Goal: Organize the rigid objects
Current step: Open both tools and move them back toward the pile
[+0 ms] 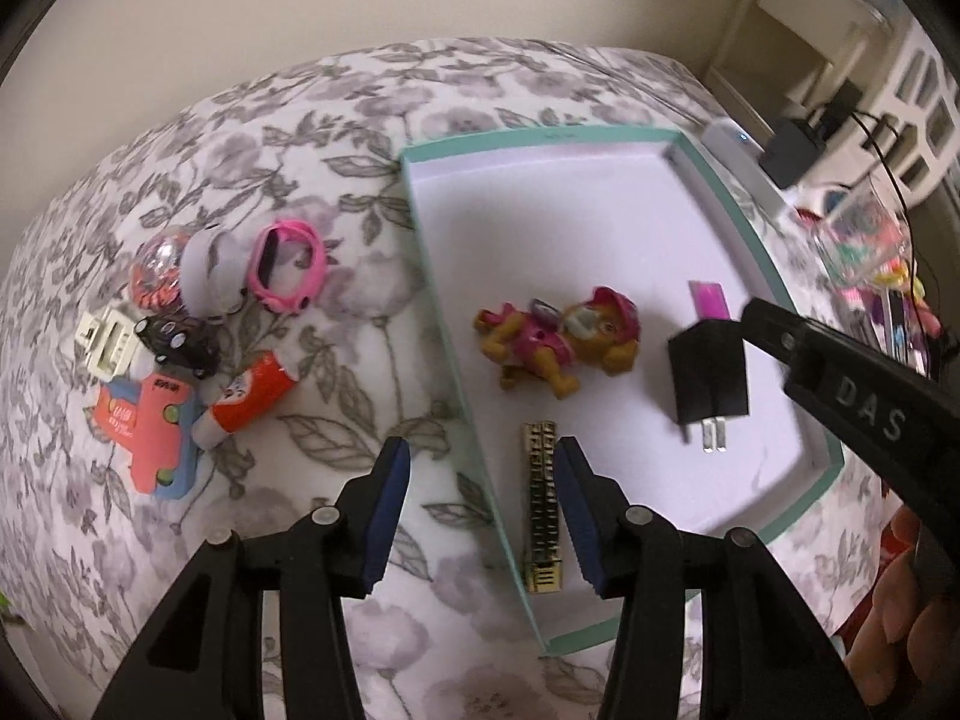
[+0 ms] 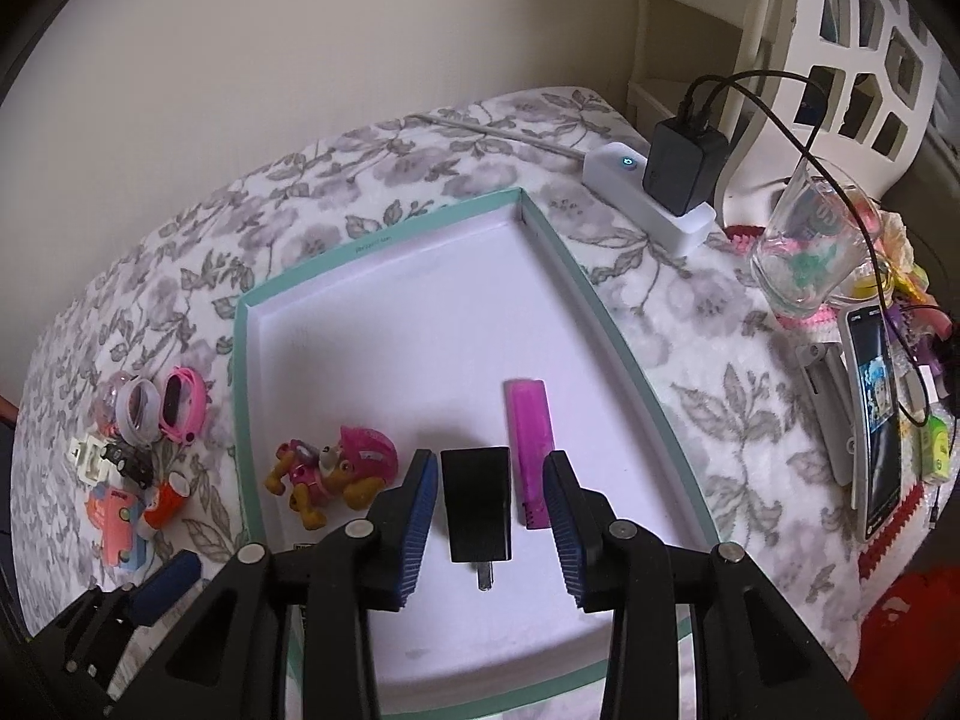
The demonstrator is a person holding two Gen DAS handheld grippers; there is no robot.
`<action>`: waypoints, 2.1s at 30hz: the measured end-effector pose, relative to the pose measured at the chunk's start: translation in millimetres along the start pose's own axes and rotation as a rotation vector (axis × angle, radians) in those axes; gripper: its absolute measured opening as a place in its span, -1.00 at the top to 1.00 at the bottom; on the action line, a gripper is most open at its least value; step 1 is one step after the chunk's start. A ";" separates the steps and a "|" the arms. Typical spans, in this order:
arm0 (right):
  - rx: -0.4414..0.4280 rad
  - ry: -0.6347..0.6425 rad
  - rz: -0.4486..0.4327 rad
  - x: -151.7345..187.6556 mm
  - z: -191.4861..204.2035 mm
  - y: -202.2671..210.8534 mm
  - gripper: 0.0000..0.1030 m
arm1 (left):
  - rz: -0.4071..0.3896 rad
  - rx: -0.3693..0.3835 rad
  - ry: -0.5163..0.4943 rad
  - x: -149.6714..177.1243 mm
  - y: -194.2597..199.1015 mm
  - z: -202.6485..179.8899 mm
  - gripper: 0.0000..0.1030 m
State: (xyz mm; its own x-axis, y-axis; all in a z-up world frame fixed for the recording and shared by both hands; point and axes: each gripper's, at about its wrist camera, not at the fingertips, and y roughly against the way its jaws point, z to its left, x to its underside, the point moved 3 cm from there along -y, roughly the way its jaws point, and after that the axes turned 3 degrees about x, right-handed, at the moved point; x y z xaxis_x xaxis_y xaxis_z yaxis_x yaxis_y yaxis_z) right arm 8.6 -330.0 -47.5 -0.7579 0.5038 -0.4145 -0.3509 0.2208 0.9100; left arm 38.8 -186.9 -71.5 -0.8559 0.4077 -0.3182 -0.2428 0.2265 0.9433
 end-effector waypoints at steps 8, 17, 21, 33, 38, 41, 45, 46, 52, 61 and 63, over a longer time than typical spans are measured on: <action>0.001 0.037 0.005 2.5 9.2 -5.8 0.20 | -0.041 -0.024 0.105 -7.8 6.9 35.2 -0.50; -0.016 0.109 -0.025 6.0 30.8 -6.1 -0.21 | -0.079 -0.073 0.242 -12.8 17.1 84.8 -0.52; -0.017 0.124 -0.030 6.9 35.2 -7.7 -0.31 | -0.095 -0.122 0.303 -12.3 23.3 109.6 -0.62; -0.039 0.168 -0.047 9.6 49.1 -8.8 -0.73 | -0.144 -0.235 0.465 -5.6 42.4 181.4 -0.84; -0.069 0.193 -0.049 13.8 62.1 -9.3 -0.99 | -0.144 -0.238 0.542 1.0 45.8 207.7 -0.85; -0.082 0.212 -0.053 16.8 69.7 -8.9 -0.99 | -0.142 -0.242 0.570 4.4 47.3 218.4 -0.85; -0.082 0.252 -0.067 21.9 83.3 -6.9 -1.00 | -0.134 -0.232 0.596 8.0 47.3 229.5 -0.86; -0.082 0.263 -0.070 23.5 87.6 -6.4 -1.00 | -0.132 -0.233 0.604 9.1 47.4 232.3 -0.86; -0.072 0.343 -0.088 32.9 114.2 -4.6 -1.00 | -0.121 -0.217 0.623 13.4 45.4 243.2 -0.86; -0.104 0.394 -0.072 40.9 150.5 -8.1 -1.00 | -0.081 -0.177 0.653 20.0 35.0 260.9 -0.86; -0.109 0.408 -0.075 41.2 159.3 -6.9 -1.00 | -0.073 -0.169 0.662 21.2 32.8 266.4 -0.86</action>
State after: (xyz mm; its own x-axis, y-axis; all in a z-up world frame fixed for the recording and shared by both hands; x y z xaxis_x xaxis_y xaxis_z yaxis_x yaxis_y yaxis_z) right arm 67.4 -177.8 -69.4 -0.8757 0.1131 -0.4694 -0.4531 0.1435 0.8798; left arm 134.3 64.8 -72.5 -0.9202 -0.2424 -0.3073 -0.3323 0.0694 0.9406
